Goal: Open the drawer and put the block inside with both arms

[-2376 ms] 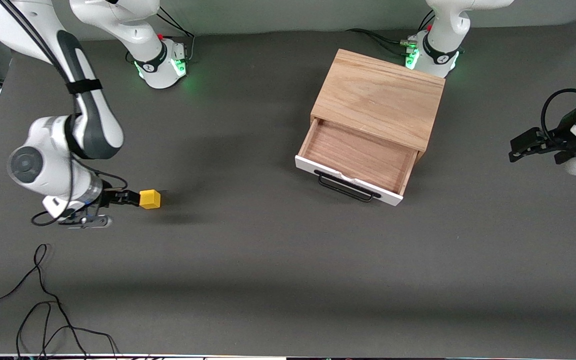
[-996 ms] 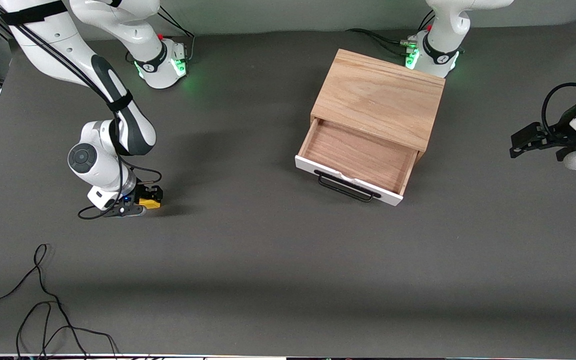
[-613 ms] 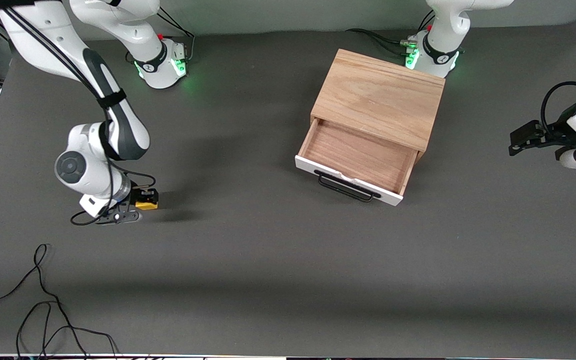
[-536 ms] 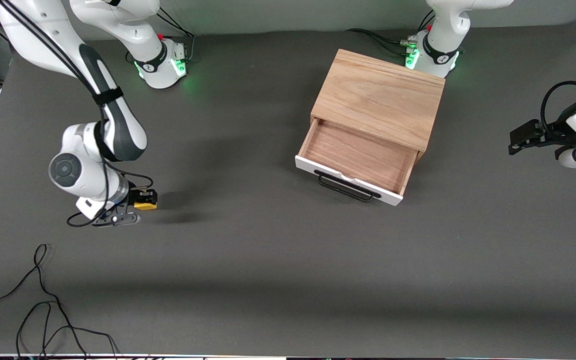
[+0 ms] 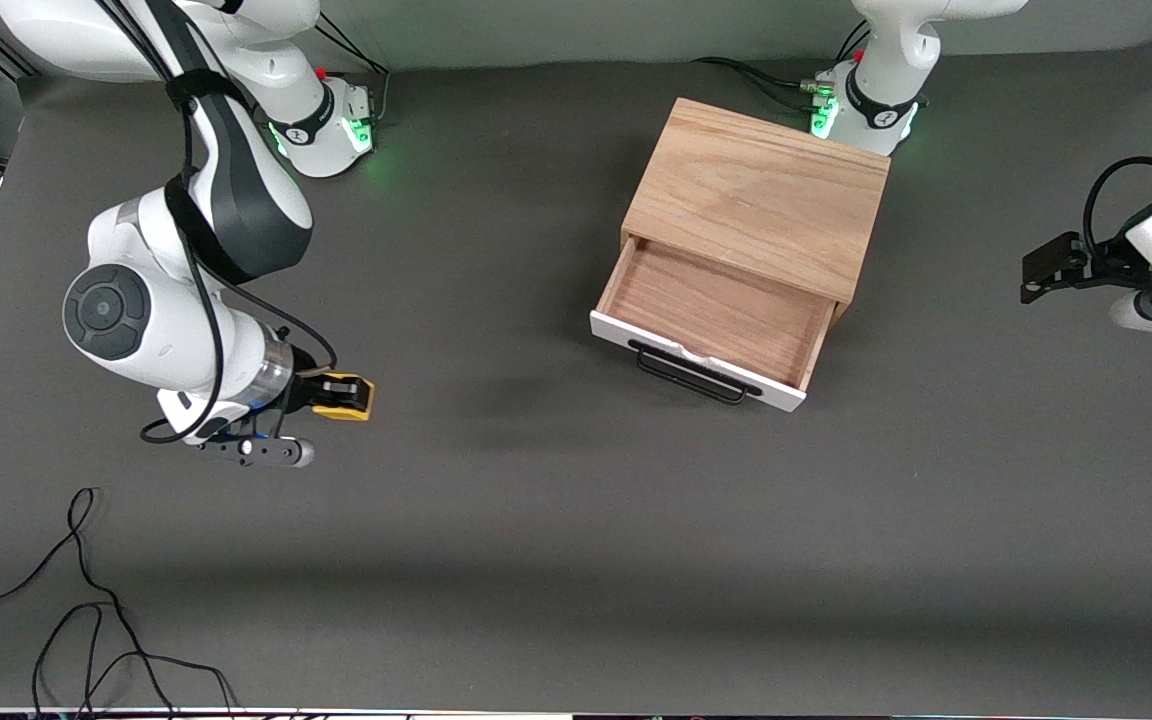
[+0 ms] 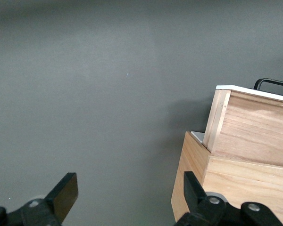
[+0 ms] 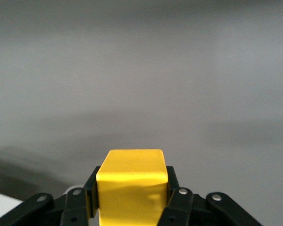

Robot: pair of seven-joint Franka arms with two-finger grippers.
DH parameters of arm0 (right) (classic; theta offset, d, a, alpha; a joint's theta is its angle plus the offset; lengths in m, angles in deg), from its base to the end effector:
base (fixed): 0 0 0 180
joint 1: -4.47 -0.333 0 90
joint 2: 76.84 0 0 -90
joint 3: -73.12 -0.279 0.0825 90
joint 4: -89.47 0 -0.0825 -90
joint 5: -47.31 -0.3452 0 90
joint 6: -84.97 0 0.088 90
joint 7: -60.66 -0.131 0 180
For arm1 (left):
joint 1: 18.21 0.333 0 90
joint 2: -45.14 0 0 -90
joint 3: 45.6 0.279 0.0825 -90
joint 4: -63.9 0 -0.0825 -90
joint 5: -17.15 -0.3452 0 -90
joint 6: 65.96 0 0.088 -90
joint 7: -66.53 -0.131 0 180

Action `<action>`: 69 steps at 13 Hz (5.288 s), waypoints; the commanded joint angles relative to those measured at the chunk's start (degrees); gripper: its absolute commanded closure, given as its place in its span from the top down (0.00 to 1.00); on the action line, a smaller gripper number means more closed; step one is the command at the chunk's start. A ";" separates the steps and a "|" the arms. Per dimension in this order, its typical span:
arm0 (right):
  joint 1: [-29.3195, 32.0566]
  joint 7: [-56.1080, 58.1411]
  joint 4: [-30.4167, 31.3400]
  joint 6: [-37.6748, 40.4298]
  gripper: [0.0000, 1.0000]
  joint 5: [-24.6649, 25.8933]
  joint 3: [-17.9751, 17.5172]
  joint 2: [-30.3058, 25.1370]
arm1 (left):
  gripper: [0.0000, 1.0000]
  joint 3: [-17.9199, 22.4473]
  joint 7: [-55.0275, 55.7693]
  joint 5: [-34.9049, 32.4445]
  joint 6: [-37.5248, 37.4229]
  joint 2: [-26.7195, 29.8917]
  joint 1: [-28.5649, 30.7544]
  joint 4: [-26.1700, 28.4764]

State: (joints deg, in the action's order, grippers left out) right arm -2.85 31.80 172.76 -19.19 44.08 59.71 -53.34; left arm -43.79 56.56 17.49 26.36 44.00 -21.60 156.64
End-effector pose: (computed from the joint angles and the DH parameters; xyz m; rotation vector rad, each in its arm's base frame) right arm 0.5865 0.2085 0.4070 -3.0079 0.2621 0.1418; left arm 0.5222 -0.0153 0.5359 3.1182 -0.3148 -0.0419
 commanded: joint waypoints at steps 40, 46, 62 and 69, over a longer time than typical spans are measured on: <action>-35.93 -52.00 -26.16 -10.18 1.00 12.73 -5.57 28.97 | 1.00 0.13 3.82 -0.25 -0.65 2.11 -0.83 1.39; -33.31 -51.31 -26.42 -4.66 1.00 12.46 -5.66 21.26 | 1.00 0.13 3.82 -0.25 -0.65 2.11 -0.92 1.48; -1.04 8.25 -3.94 11.35 1.00 -0.37 14.08 -12.59 | 1.00 0.13 3.82 -0.25 -0.65 2.11 -0.92 1.48; -0.86 18.12 1.00 12.23 1.00 -0.37 20.62 -17.43 | 1.00 0.13 3.82 -0.25 -0.73 2.11 -0.92 1.48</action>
State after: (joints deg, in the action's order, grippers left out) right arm -3.24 46.51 171.05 -6.52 44.58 79.18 -69.12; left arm -43.97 59.61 17.52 26.03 44.46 -21.85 156.86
